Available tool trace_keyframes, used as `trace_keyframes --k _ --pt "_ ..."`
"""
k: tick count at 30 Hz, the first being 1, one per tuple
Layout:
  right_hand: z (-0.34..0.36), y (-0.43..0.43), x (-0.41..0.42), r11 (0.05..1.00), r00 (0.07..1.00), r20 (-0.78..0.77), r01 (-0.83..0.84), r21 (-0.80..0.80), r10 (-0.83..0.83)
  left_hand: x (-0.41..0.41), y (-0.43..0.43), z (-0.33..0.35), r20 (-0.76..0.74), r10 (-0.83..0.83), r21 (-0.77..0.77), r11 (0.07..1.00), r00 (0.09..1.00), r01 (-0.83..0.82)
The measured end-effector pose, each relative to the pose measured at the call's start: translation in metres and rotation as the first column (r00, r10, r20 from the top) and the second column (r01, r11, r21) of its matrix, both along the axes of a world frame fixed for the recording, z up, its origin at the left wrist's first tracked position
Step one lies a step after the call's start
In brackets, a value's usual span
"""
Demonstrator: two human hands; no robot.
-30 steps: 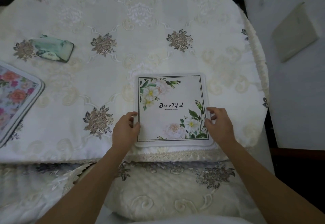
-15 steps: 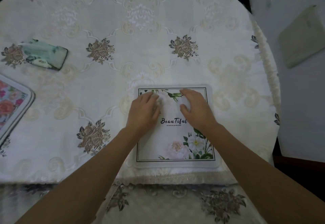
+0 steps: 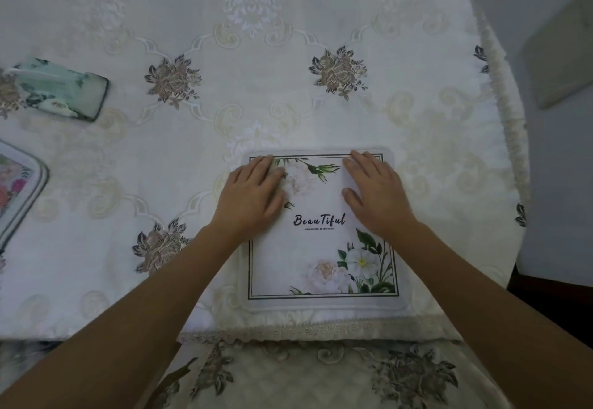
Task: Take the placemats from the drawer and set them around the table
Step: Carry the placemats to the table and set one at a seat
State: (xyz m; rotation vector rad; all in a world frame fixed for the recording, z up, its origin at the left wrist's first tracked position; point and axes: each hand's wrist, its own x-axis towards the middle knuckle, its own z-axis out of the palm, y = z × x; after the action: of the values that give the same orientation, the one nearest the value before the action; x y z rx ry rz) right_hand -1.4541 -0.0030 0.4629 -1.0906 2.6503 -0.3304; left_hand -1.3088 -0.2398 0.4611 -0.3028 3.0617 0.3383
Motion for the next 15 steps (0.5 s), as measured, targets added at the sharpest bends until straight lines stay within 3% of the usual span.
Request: trace_keyframes --k 7,11,15 --pt "0.007 -0.017 0.003 0.998 0.999 0.021 0.037 -0.042 -0.036 -0.008 0.011 0.007 -0.002 0.120 0.053 0.991 0.993 -0.120" --pt "0.008 -0.047 0.012 0.995 0.999 0.035 -0.031 -0.090 0.035 -0.029 0.030 0.011 -0.028 0.044 0.103 0.994 0.999 -0.041" --pt "0.002 -0.048 0.013 0.997 0.998 0.027 -0.063 -0.033 0.064 -0.032 0.028 0.006 0.002 -0.001 0.071 0.998 1.000 0.001"
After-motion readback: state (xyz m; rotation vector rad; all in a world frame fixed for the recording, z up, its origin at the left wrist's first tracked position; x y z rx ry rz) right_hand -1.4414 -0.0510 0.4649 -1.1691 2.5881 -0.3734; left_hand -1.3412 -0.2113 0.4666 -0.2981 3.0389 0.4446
